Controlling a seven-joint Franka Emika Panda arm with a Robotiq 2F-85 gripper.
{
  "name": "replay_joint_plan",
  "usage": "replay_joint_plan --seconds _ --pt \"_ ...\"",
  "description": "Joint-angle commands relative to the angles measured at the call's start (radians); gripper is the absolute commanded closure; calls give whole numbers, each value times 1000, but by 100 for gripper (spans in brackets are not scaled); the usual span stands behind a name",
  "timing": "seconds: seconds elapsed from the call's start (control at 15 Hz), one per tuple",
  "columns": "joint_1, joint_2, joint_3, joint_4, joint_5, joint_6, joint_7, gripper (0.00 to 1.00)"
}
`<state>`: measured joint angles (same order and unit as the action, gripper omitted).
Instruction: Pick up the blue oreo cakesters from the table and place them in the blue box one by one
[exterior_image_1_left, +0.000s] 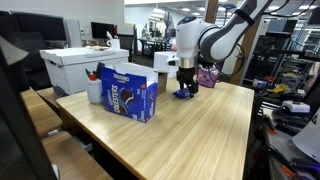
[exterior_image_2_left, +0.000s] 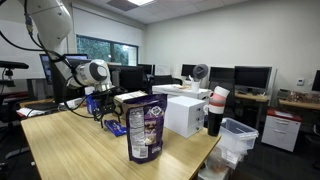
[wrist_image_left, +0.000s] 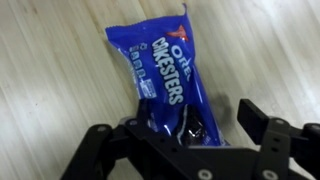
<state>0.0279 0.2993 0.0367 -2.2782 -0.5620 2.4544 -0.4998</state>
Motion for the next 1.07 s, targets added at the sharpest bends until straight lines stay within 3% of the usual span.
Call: replay_joint_plan --seconds 0.0,0.2,0.47,0.67,0.87,1.0 --pt "-28 20 18 35 87 -46 -89 38" --pt "-34 35 20 65 131 -86 -123 56" --pt "-49 108 23 179 258 -301 -165 77" --pt "-56 117 4 231 310 -418 -105 90" --pt "-78 62 1 308 405 -593 -86 96" --pt "-85 33 1 350 448 -670 -59 95"
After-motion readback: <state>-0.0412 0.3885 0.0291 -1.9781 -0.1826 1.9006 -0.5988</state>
